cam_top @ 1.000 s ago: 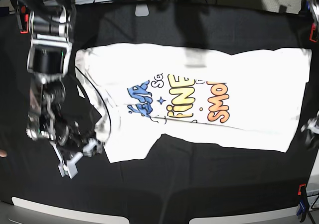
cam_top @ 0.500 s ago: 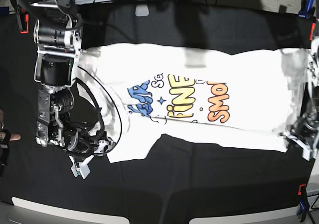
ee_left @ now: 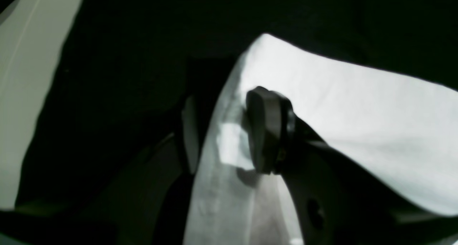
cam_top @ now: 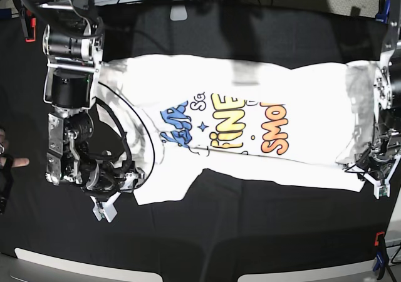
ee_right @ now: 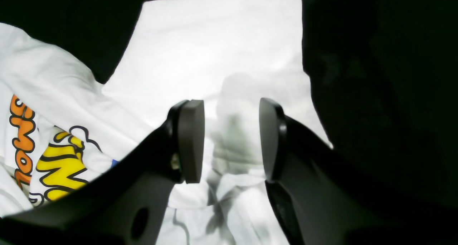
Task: Layout the t-shirt on the table in an organized manner, then fold the t-shirt properly
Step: 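Grasp the opposite t-shirt edge with the left gripper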
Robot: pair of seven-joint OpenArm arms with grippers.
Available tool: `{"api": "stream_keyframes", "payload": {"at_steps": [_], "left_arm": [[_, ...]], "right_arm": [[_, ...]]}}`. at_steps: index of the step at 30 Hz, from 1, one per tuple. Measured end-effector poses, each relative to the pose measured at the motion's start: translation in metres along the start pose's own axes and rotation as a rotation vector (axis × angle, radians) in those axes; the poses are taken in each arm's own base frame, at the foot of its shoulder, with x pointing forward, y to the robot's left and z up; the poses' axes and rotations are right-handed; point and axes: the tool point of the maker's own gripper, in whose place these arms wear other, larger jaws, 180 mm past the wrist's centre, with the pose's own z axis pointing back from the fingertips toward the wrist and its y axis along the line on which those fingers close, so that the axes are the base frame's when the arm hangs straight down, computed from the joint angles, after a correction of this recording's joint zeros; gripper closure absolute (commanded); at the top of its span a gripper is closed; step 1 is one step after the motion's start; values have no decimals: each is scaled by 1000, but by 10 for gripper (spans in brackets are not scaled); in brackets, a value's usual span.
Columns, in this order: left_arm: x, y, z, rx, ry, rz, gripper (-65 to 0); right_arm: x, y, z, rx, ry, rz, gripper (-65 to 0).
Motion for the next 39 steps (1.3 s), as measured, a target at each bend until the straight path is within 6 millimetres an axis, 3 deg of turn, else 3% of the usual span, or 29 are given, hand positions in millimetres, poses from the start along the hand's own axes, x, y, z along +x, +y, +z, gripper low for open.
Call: {"api": "stream_keyframes", "payload": {"at_steps": [5,7,10,14,19,25,28,33,39], "left_arm": [[-9,-11,2,-67,17,11,-210],[-12,-18,3,-115,34,17,-147],[-10,-23,2,-128,39,19,-1],[-6,-24,2,-129,11,21,0],[-4,-24,2,-128,-7,19,0],[-4,-24,2,-129,-6,19,0],[-4,-24,2,-128,-5,19,0],[-4,-24,2,-128,-3,19,0],[-4,-23,2,-127,-4,19,0]], "right_arm": [[0,1,0,3,1,0,-242],[0,0,0,3,0,-1,-242],[0,1,0,4,0,-1,-242],[8,-1,1,-2,-46,26,-243],[24,-15,2,-88,-126,105,-352],[44,-29,7,-151,-188,88,-352],[53,-32,0,-139,-173,47,-351],[37,-41,-26,-125,-75,-27,-351],[31,-39,-39,-106,-21,-74,-351]]}}
